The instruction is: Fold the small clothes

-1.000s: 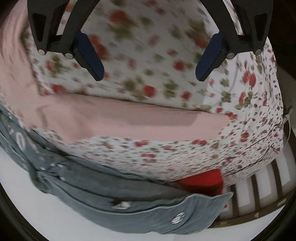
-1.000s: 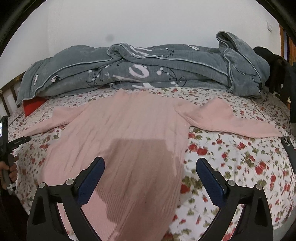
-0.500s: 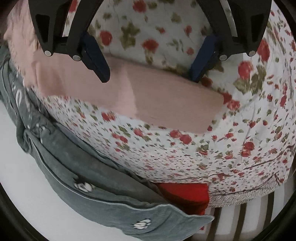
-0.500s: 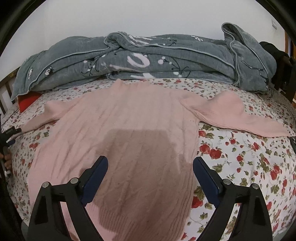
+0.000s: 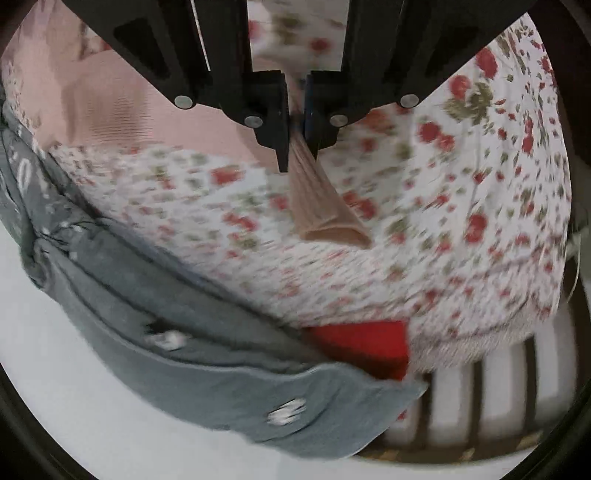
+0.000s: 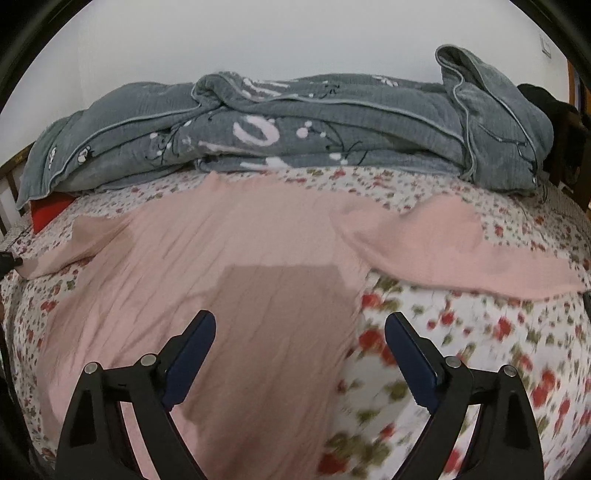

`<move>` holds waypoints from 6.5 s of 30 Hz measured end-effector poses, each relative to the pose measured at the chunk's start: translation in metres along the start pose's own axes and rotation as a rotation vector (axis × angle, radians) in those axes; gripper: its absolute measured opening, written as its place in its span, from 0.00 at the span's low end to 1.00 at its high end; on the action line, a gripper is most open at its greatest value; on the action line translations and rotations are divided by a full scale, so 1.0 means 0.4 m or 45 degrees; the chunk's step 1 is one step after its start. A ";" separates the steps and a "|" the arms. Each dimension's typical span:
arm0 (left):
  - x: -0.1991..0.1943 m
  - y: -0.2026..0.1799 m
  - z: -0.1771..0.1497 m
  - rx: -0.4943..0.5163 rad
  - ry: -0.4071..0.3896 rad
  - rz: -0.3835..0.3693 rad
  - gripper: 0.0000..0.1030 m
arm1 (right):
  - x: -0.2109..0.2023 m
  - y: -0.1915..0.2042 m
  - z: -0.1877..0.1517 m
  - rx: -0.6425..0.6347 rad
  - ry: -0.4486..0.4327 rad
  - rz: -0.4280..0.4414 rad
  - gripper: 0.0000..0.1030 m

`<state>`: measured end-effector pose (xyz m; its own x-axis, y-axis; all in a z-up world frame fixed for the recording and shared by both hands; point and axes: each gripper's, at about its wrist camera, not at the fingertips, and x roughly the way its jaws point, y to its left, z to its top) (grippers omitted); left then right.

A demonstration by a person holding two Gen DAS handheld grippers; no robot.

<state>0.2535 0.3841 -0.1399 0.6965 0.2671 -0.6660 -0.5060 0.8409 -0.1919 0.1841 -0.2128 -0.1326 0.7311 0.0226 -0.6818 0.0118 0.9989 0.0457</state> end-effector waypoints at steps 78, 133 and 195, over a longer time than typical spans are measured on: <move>-0.115 -0.789 -0.421 0.707 0.064 -0.226 0.53 | -0.050 -0.522 -0.035 0.350 -0.127 -0.179 0.59; -0.120 -0.460 -0.254 0.259 0.027 -0.288 0.72 | -0.134 -0.110 0.397 0.033 -0.392 -0.175 0.06; -0.047 -0.513 -0.313 0.314 0.196 -0.449 0.20 | 0.159 -0.099 0.010 0.076 0.076 0.163 0.34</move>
<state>0.2805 0.1478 -0.1782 0.7112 -0.1130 -0.6939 -0.1021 0.9599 -0.2610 0.2328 -0.2509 -0.1747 0.6872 0.1542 -0.7099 -0.0373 0.9834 0.1774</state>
